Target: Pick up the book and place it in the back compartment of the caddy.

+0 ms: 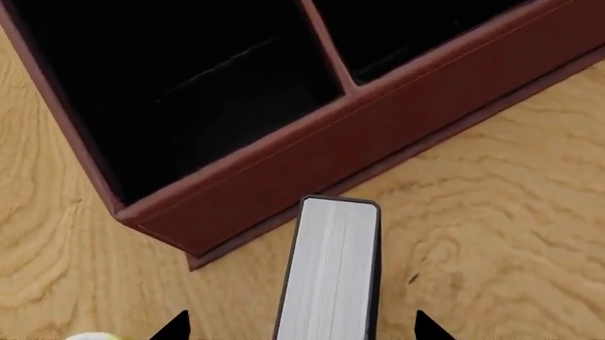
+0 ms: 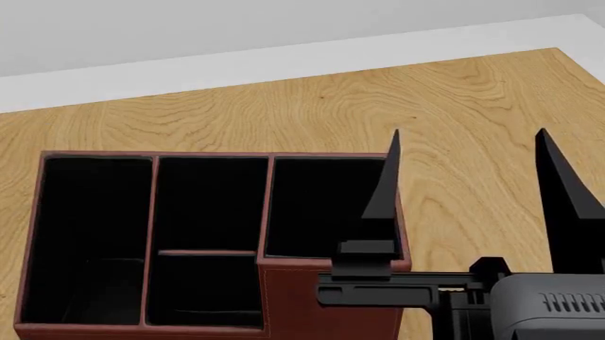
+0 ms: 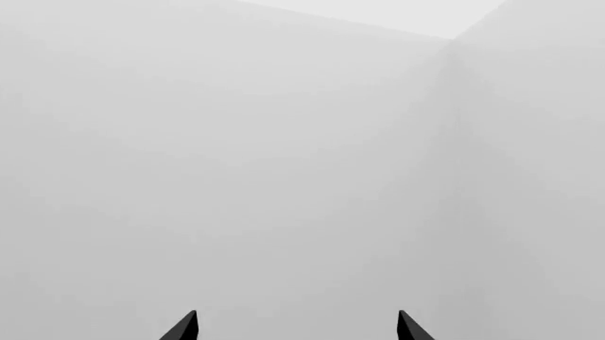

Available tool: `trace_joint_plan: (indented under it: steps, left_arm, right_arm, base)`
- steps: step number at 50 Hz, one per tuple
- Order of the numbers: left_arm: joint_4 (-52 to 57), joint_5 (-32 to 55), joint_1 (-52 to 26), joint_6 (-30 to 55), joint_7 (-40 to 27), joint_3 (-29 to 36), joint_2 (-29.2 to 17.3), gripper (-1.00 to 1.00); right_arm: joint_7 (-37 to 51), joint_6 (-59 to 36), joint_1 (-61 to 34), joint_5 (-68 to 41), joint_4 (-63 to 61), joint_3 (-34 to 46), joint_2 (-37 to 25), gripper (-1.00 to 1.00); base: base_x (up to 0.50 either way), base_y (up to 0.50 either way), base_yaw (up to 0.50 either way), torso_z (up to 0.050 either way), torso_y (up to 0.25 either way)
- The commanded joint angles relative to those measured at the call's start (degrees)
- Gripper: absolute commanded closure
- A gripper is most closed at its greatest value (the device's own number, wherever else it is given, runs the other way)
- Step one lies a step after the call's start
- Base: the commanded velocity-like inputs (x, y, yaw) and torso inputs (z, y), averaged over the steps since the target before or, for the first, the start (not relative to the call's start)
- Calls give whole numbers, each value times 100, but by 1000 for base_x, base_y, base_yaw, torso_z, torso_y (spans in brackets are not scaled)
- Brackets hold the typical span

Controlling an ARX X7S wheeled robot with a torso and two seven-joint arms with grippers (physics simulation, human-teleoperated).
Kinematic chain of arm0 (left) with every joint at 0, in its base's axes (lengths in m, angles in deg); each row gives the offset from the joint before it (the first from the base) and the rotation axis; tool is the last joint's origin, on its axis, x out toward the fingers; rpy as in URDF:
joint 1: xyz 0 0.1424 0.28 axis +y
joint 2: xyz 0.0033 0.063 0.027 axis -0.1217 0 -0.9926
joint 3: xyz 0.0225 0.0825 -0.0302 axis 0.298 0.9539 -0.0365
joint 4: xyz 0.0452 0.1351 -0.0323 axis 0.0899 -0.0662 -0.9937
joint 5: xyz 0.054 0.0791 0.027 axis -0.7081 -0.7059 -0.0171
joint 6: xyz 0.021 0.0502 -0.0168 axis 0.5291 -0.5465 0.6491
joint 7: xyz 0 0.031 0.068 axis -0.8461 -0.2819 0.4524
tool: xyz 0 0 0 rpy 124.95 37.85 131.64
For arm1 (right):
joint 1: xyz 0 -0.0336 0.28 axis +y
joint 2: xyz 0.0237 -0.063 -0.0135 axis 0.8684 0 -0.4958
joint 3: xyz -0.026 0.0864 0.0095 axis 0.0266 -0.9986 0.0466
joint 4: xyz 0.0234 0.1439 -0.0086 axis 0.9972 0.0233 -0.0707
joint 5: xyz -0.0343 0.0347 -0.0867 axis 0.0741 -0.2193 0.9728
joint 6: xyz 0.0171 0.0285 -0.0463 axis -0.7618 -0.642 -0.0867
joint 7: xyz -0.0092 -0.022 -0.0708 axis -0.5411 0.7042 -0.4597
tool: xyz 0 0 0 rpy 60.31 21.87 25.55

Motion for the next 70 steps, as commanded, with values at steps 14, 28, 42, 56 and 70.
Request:
trace_joint_plan:
  steps: [14,28,42,56,70]
  left_arm:
    - [-766,-476,125,-487,206,444,295,-100]
    - [-886,-666,249,-635,229,634,320,100]
    - [393,-649,282,-589,-291,356,-3,100]
    - [2640,553,-66,488,-1034,-520,-701,100]
    - [3377,1278,-167,911,-1407,-890,-1048,100]
  right_arm:
    - [60,43,-8,-34,-6,20,-60,-100]
    - [98,11,-82,-50,13,102,-48,-100]
    - [140,70,-48,-79,-23,74,-107,-100]
    - [184,77,-80,-115,-63,115,-133,-100]
    - [176,110,-114,-107,-8,182,-131,-100]
  base:
    - [1,0,-1,0,0]
    - [3,-2,-5,0,0]
    - [4,-3,-8,0,0]
    - [0,0,-1,0,0]
    - [0,0,0,0,0]
